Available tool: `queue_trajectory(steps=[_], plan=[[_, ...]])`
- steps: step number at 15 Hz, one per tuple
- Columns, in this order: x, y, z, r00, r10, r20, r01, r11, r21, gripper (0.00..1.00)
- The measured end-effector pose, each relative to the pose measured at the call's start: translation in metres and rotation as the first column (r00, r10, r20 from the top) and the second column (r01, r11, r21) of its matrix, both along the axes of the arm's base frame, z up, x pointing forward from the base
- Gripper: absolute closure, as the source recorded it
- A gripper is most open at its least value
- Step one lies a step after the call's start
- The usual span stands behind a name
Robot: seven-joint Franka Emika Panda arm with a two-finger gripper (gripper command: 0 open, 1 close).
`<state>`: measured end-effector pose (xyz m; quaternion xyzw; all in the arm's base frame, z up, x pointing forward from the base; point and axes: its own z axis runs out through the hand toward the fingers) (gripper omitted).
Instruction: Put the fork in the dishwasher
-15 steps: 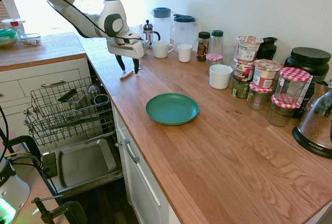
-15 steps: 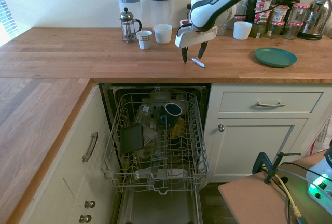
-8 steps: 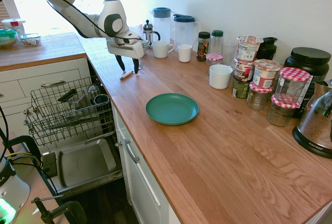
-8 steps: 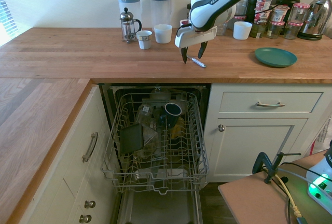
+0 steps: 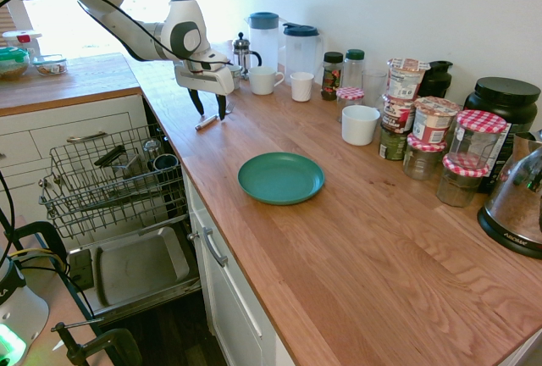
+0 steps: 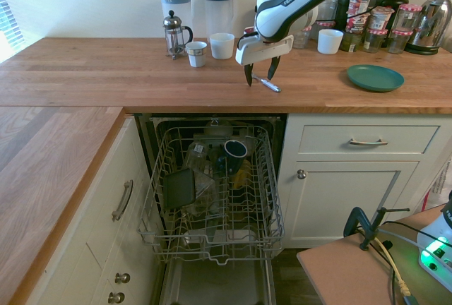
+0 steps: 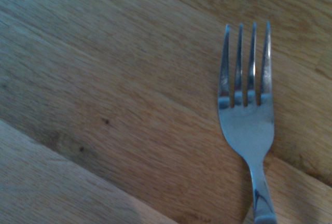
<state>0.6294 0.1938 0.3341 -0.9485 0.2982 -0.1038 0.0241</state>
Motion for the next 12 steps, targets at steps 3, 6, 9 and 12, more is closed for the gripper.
queue_trajectory(steps=[3, 6, 9, 12], plan=[[-0.0005, 0.0022, -0.0002, 1.0, 0.002, 0.0, -0.002, 1.0, 0.0, 1.0], [-0.0003, 0.0027, -0.0005, 1.0, 0.002, -0.001, -0.002, 1.0, 0.0, 1.0], [0.0, 0.0025, -0.0009, 1.0, -0.007, -0.002, 0.007, 1.0, 0.002, 1.0], [0.0, 0.002, -0.0011, 1.0, -0.011, -0.003, 0.011, 1.0, 0.002, 1.0]])
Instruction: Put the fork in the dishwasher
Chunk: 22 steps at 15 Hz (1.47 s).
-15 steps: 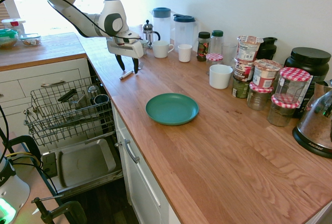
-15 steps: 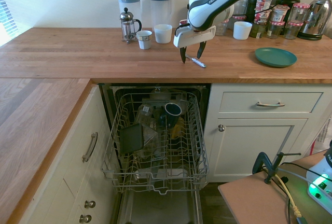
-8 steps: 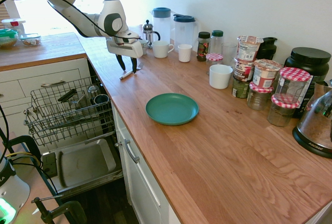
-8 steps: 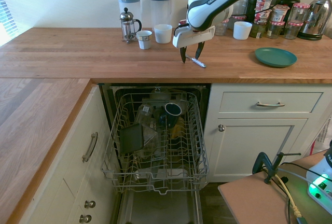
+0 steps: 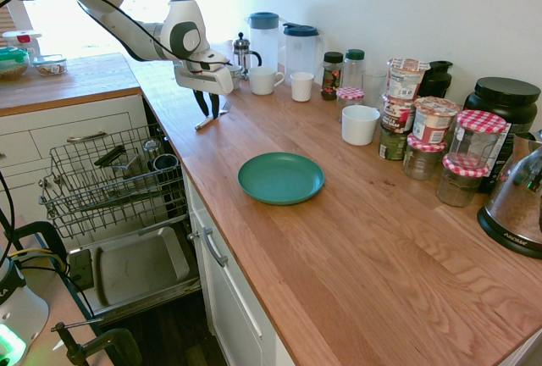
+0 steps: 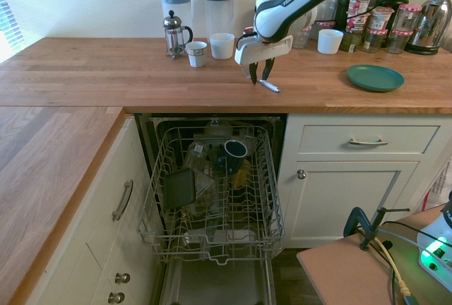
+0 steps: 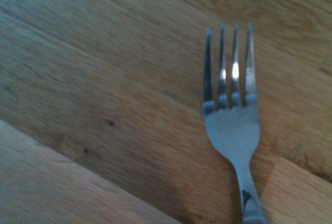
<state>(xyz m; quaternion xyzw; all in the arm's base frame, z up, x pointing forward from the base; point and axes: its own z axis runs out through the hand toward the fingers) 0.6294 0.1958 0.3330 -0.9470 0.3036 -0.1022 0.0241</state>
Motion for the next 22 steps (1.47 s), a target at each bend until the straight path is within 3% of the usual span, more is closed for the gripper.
queue_trajectory(steps=[8, 14, 17, 22], plan=[[0.005, -0.012, 0.002, 0.997, -0.055, -0.051, 0.055, 0.998, 0.006, 1.0], [0.0, -0.008, 0.034, 0.977, -0.213, -0.017, 0.214, 0.975, 0.062, 1.0], [-0.037, 0.011, 0.055, 0.958, -0.288, -0.002, 0.287, 0.955, 0.079, 1.0], [-0.132, 0.059, 0.087, 0.933, -0.36, -0.005, 0.358, 0.926, 0.117, 1.0]])
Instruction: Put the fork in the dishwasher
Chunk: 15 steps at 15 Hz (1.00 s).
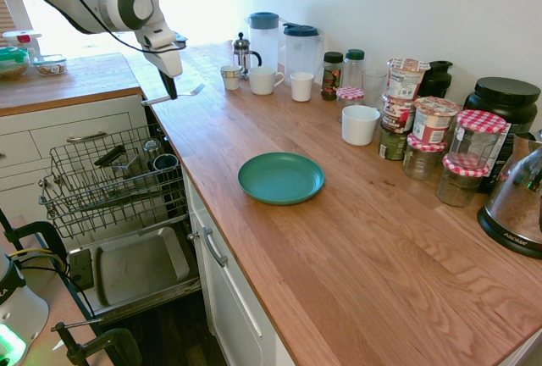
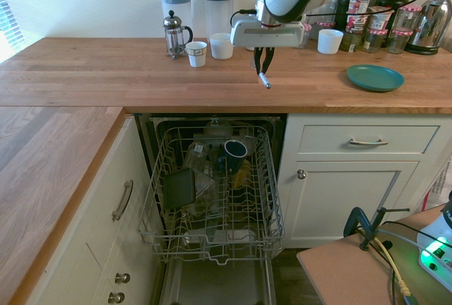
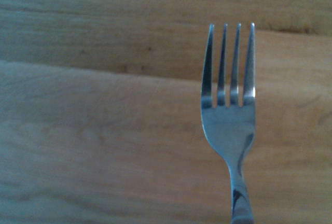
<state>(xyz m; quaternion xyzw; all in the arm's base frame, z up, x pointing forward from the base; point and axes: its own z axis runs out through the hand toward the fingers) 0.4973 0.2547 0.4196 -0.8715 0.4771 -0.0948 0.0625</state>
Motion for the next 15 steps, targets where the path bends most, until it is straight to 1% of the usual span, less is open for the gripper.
queue_trajectory(steps=[2, 4, 9, 12, 15], plan=[[-0.037, 0.019, 0.005, 1.0, 0.005, -0.016, -0.005, 1.0, 0.017, 1.0], [-0.057, 0.034, 0.007, 1.0, 0.024, -0.02, -0.023, 0.999, 0.032, 1.0], [-0.068, 0.045, 0.001, 1.0, 0.017, -0.026, -0.016, 0.999, 0.028, 1.0], [-0.092, 0.064, -0.018, 1.0, 0.01, -0.025, -0.009, 1.0, 0.025, 1.0], [-0.125, 0.083, -0.048, 1.0, 0.004, -0.011, -0.004, 1.0, 0.021, 1.0]])
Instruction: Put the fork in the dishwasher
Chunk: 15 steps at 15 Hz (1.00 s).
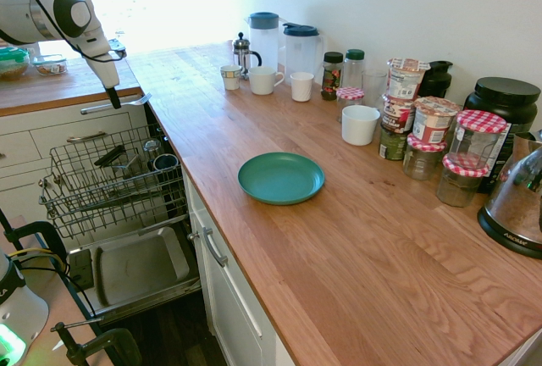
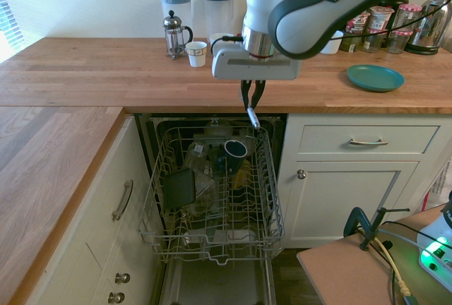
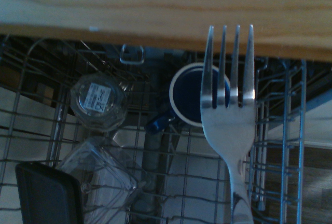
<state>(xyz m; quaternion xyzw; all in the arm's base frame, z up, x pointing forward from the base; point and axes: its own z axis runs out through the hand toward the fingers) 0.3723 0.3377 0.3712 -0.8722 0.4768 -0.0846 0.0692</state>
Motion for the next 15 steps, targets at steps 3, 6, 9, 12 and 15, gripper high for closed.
queue_trajectory(steps=[3, 6, 9, 12, 15], plan=[[-0.031, 0.021, -0.036, 1.0, -0.003, 0.015, 0.003, 1.0, 0.001, 1.0], [-0.042, 0.034, -0.082, 1.0, -0.006, -0.004, 0.006, 1.0, 0.004, 1.0], [-0.047, 0.038, -0.126, 0.999, -0.015, -0.031, 0.016, 1.0, 0.013, 1.0], [-0.047, 0.041, -0.16, 0.998, -0.027, -0.051, 0.027, 0.999, 0.016, 1.0], [-0.044, 0.038, -0.193, 0.997, -0.037, -0.075, 0.038, 0.999, 0.015, 1.0]])
